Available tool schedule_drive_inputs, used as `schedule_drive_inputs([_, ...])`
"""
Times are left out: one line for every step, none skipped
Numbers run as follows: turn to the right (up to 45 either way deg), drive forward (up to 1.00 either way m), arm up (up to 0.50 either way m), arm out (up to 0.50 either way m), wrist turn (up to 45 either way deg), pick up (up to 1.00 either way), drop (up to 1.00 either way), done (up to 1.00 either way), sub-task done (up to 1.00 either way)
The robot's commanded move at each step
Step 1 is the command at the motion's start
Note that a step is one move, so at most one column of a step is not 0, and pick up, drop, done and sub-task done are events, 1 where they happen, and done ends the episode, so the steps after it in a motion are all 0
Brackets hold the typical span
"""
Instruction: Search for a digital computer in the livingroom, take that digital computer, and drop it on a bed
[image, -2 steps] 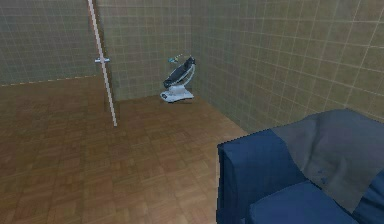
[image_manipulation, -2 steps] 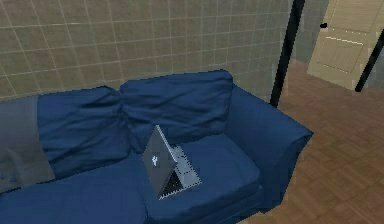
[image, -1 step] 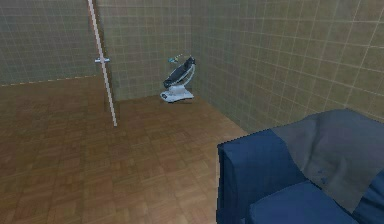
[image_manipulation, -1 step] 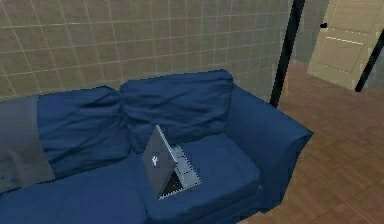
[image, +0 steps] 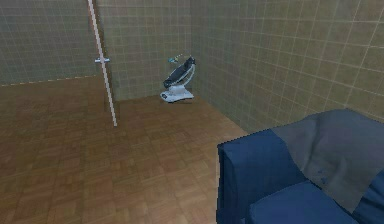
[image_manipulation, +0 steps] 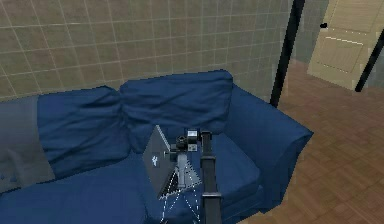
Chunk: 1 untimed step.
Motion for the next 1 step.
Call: schedule_drive_inputs([0.0,0.00,0.00,0.00,45.0,0.00,0.00,0.00,0.00])
